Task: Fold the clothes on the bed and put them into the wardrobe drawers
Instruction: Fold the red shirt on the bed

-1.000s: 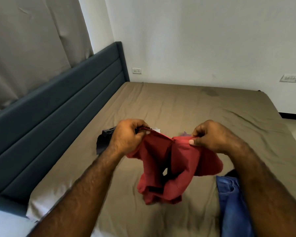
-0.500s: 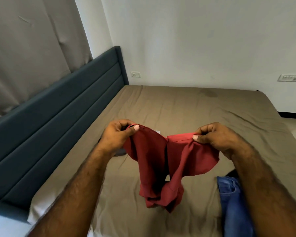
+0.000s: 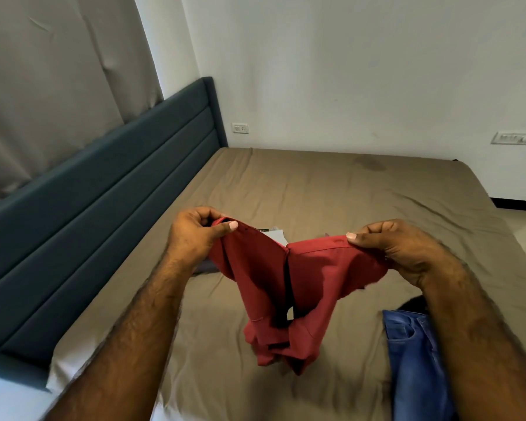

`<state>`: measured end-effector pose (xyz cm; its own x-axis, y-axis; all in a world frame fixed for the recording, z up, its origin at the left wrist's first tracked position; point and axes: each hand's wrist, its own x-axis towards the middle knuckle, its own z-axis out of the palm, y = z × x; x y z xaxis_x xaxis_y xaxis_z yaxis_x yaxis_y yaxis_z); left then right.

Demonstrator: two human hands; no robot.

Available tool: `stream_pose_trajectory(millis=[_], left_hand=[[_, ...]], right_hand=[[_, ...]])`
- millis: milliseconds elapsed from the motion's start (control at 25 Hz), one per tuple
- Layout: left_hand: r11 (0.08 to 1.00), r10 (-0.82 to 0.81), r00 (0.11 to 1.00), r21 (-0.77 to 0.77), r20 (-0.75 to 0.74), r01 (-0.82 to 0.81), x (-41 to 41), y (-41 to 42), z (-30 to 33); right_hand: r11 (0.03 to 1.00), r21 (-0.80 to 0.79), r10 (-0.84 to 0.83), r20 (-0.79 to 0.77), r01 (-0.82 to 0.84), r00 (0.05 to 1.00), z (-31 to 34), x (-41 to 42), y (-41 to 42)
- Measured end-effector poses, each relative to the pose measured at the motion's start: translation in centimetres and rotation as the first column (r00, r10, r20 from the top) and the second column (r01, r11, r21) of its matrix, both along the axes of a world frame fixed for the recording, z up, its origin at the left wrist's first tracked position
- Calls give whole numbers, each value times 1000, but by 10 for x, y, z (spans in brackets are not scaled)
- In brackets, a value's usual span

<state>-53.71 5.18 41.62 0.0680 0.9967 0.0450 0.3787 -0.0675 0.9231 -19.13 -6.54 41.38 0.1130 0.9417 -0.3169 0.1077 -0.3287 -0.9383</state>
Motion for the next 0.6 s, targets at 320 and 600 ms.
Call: stream_pose_trajectory(millis=[320,600], left_hand=[[964,-234,967,-102,104,244,10,-11,1],[986,-160,987,-36,6,161,17,-6,-6]], right_hand=[[1000,-27,-7,-190,2,982,-14,-13,9],[997,-71,-27,30,29,999,-11,-36,15]])
